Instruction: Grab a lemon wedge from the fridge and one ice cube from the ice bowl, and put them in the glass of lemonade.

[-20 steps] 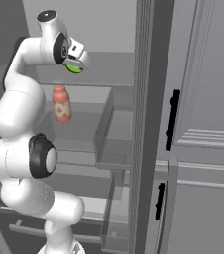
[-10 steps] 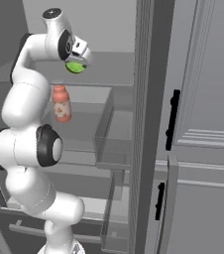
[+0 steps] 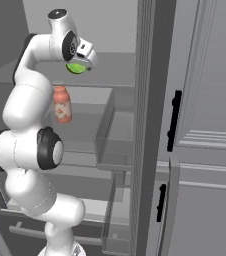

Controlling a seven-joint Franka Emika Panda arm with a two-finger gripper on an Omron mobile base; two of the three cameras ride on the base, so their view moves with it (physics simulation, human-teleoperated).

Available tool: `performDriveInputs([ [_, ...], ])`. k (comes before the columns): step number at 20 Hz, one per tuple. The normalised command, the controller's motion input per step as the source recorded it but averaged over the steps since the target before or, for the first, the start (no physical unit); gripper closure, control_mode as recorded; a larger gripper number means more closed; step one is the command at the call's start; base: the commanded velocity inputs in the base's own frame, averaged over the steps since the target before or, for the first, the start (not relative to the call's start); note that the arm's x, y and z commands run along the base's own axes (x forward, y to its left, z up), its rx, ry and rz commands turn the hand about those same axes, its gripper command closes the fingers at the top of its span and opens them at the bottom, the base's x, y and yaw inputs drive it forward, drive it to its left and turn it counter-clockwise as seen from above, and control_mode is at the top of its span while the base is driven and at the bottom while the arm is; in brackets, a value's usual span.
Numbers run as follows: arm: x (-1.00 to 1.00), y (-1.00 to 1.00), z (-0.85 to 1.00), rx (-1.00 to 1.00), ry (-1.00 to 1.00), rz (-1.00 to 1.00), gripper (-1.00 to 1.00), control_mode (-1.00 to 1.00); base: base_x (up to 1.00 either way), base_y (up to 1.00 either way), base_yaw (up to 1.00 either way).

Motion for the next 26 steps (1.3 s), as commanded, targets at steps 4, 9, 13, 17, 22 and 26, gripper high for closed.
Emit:
performDriveInputs([
  [4, -0.14, -0.18, -0.17, 0.00, 0.00, 0.00, -1.00, -1.00, 0.00, 0.00, 0.00],
  [9, 0.00, 0.07, -0.09, 0.00, 0.00, 0.00, -1.00, -1.00, 0.00, 0.00, 0.00],
  [13, 0.00, 0.14, -0.10, 0.00, 0.00, 0.00, -1.00, -1.00, 0.00, 0.00, 0.00],
  [17, -0.15, 0.00, -0.20, 0.00, -0.02, 0.00, -1.00, -1.00, 0.00, 0.00, 0.00],
  [22, -0.09, 0.00, -0.19, 0.00, -0.04, 0.00, -1.00, -1.00, 0.00, 0.00, 0.00],
  [26, 0.09, 0.02, 0.00, 0.00, -0.08, 0.05, -1.00, -1.00, 0.00, 0.00, 0.00],
])
